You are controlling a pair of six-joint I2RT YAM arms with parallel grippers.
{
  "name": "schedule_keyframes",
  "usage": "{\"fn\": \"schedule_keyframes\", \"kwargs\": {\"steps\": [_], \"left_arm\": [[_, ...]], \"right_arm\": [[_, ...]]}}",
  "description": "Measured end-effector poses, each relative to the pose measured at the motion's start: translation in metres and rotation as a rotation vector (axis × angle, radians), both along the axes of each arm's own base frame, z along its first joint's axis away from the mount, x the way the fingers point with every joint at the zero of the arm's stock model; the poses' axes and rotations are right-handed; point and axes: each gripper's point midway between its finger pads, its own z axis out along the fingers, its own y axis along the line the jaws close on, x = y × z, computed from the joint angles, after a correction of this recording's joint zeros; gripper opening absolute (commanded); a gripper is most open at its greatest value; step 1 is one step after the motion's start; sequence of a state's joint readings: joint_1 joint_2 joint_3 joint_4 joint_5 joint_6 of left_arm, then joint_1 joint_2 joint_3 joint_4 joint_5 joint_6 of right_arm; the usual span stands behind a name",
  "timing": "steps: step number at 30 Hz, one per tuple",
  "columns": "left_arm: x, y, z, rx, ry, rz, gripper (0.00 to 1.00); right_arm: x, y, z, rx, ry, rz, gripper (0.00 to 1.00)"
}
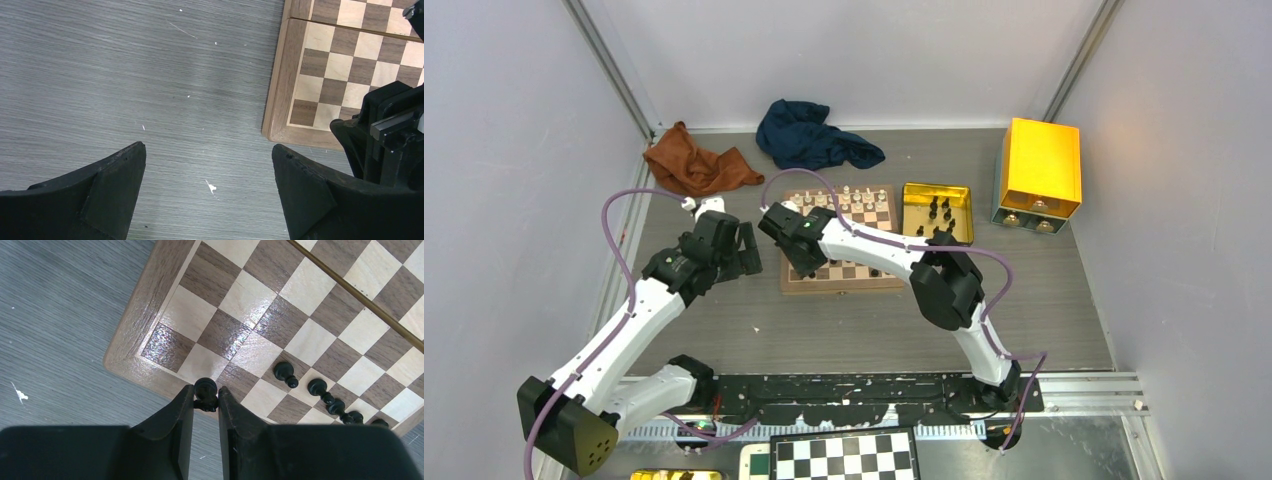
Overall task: Set up the chess pieces on the board
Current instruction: Place the chess piece on the chessboard.
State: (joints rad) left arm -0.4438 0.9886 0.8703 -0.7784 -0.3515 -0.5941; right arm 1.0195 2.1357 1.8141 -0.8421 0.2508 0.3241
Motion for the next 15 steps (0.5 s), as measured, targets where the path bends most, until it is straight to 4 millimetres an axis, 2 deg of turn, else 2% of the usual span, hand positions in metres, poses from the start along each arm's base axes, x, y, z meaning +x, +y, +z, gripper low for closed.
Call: {"fn": "schedule_keyframes", "kwargs": {"steps": [15], "left_arm": [[-0.0002,-0.0001,-0.0009,-0.002,0.002,0.0,0.97]], "right_arm": [[-0.0005,0.0024,-0.0006,0.006,0.006,0.005,0.01]]}}
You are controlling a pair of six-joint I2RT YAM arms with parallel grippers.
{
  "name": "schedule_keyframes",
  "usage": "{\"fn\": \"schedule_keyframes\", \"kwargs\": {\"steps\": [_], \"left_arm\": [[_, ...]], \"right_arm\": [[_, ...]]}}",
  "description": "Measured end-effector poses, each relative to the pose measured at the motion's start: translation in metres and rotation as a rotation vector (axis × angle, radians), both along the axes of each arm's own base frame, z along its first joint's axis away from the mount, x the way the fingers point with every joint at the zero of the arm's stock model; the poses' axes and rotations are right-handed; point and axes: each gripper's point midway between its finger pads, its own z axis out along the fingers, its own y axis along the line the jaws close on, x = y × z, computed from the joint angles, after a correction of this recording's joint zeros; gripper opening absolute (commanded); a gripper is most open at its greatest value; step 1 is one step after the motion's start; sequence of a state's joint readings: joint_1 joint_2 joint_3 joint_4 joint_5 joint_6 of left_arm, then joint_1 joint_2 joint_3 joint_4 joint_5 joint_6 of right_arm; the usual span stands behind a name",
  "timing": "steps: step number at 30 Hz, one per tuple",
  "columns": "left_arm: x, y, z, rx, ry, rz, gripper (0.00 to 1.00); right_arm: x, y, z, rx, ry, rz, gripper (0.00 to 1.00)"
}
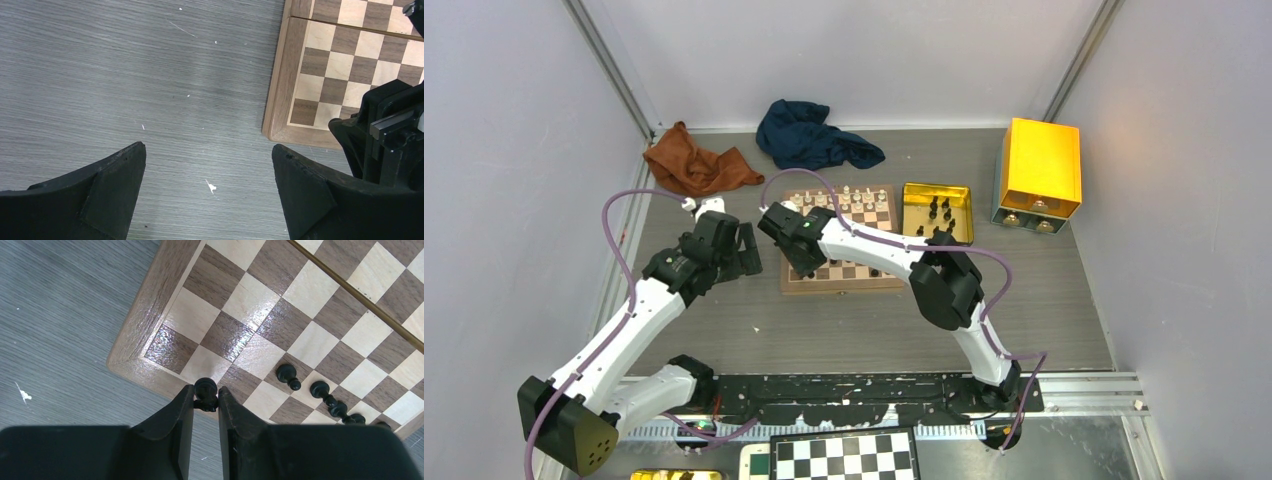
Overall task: Set up the chess pieces on the board
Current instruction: Place the chess piece on the chessboard.
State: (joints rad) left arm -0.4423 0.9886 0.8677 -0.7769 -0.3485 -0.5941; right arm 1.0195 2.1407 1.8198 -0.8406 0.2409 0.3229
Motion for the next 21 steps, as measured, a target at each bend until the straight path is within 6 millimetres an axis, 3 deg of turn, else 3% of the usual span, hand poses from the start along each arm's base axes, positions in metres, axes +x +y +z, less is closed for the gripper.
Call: {"fn": "schedule_keyframes", "kwargs": {"steps": [21], "left_arm": [[0.0,0.002,-0.003,0.005,0.008,0.003,0.97]], "right_arm": [[0.004,0.005,-0.008,-0.008,0.002,0.01,0.01]]}}
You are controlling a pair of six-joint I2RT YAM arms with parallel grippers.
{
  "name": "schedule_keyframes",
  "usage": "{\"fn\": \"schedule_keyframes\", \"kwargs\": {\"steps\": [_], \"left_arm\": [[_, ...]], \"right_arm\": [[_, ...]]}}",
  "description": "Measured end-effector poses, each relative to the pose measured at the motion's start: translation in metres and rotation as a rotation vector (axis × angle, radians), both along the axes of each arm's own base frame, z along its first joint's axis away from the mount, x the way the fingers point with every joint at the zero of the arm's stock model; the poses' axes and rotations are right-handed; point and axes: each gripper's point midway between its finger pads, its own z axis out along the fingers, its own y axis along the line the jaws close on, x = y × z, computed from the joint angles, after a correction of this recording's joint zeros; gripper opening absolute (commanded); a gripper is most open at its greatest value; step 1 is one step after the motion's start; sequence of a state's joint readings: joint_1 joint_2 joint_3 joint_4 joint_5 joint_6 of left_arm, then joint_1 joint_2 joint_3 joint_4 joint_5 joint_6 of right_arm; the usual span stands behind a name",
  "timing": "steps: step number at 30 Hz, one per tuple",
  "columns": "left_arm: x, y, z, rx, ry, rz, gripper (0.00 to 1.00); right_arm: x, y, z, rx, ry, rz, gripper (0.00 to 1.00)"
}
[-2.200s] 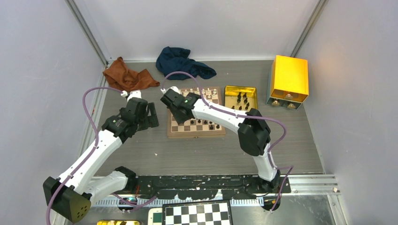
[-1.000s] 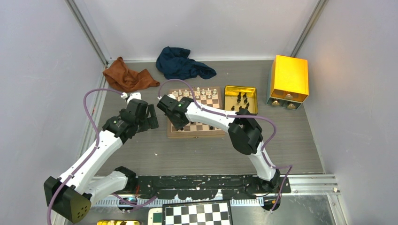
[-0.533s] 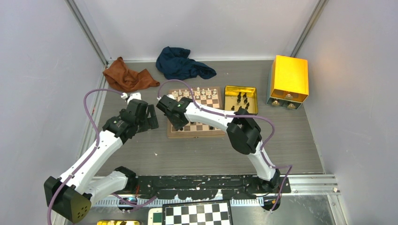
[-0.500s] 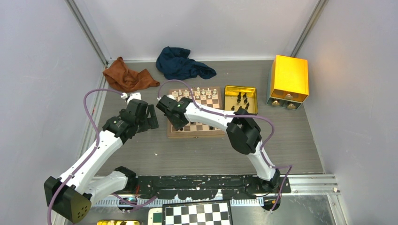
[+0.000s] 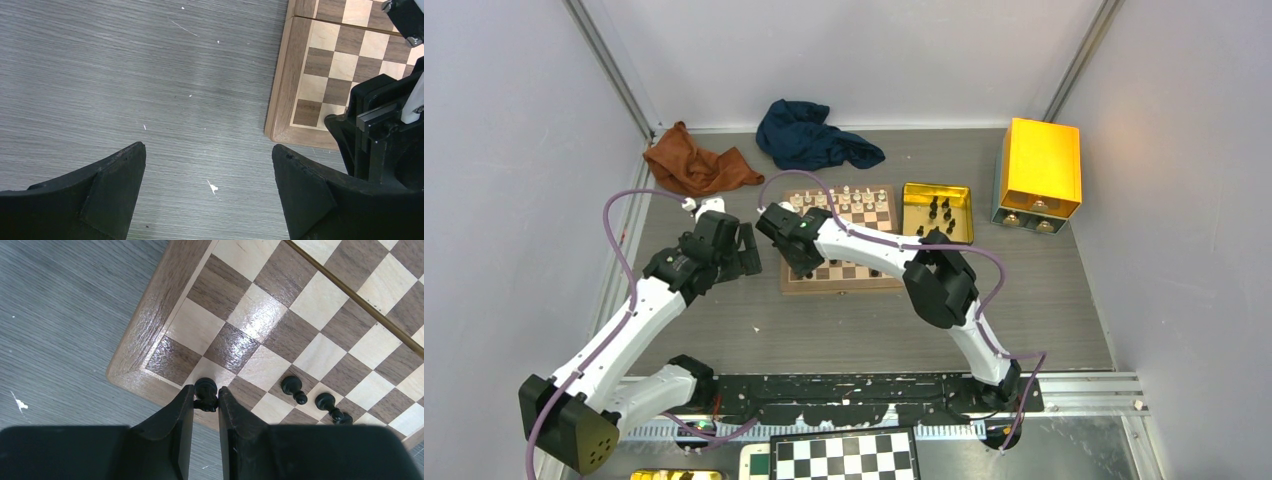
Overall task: Set up the chess pieces on the board
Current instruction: Place the chess piece on the chessboard.
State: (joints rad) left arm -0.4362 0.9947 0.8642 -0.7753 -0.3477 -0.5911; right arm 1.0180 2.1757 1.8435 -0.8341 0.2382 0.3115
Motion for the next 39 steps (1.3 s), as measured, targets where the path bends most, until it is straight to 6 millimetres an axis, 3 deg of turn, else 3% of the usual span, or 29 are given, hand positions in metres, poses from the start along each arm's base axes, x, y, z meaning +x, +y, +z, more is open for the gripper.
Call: {"fn": "schedule_keyframes", "kwargs": {"steps": [7,17,24,39], "left_arm": [[0.0,0.0,-0.001,0.003,0.005,-0.001,0.97],[0.001,0.001,-0.005,0.011,0.018,0.003,0.97],[0.003,0.001,-0.007,0.014,0.024,0.002,0.97],[0.003,0.001,-0.007,0.015,0.025,0.003,0.97]], "right_arm": [[0.0,0.001,-0.003,-0.002,0.007,0.002,0.03],[0.002,0.001,-0.003,0.001,0.01,-0.001,0.27],[0.002,0.001,-0.003,0.0,0.009,0.003,0.35],[0.008,0.005,0.007,0.019,-0.006,0.014,0.37]]}}
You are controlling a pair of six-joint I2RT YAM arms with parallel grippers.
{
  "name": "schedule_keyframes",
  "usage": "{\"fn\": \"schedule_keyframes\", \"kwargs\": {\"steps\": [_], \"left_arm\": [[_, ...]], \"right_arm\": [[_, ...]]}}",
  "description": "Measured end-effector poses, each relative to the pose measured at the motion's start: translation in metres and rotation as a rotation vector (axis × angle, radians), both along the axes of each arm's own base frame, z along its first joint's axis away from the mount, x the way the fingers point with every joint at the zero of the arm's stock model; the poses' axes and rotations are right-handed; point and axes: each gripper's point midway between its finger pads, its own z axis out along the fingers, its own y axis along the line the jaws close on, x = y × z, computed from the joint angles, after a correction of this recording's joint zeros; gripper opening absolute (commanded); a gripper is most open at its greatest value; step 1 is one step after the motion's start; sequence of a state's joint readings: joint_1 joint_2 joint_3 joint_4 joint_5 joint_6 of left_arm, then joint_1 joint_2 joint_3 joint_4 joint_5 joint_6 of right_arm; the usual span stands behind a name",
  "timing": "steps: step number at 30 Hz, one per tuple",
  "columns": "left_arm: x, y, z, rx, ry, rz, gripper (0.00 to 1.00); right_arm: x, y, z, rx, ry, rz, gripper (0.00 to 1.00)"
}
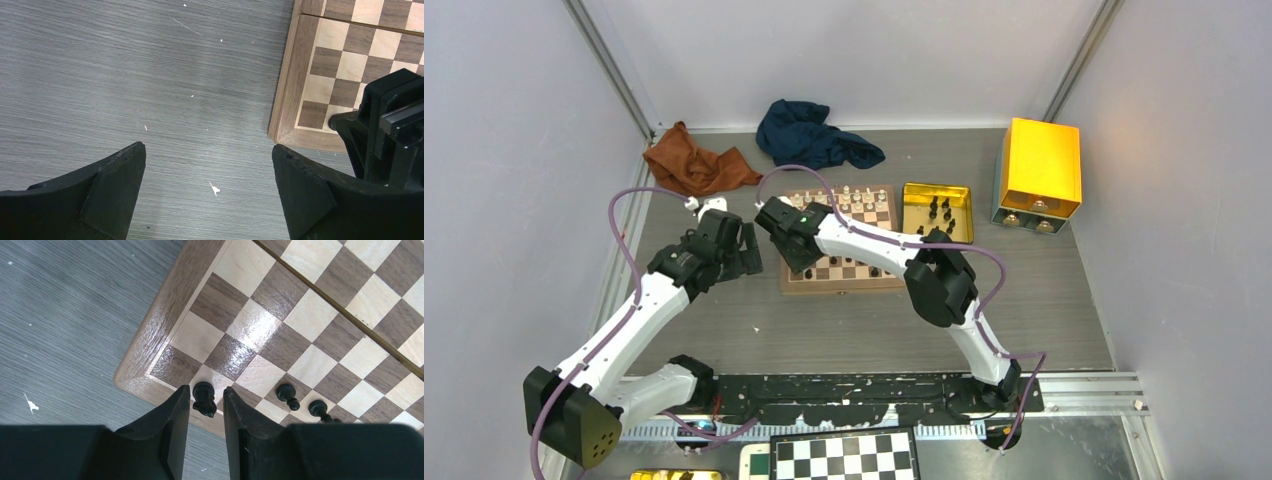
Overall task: Set up the chess pieces on the board
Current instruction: Place the chess piece on the chessboard.
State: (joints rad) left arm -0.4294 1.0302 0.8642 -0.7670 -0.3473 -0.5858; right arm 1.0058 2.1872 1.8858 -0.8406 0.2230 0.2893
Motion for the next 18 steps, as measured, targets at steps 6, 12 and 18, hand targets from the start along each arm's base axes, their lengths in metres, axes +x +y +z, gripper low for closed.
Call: {"fn": "schedule_keyframes", "kwargs": {"steps": [6,12,18], "left_arm": [[0.0,0.001,0.0,0.002,0.0,0.001,0.97],[0.0,0.002,0.0,0.007,0.001,0.0,0.97],[0.001,0.003,-0.002,0.013,0.009,-0.001,0.97]], "right_arm": [[0.011,-0.005,0.005,0.006,-0.017,-0.025,0.37],[0.055,-0.04,0.034,0.047,-0.07,-0.142,0.37],[0.124,-0.128,0.086,0.112,-0.188,-0.375,0.37]]}}
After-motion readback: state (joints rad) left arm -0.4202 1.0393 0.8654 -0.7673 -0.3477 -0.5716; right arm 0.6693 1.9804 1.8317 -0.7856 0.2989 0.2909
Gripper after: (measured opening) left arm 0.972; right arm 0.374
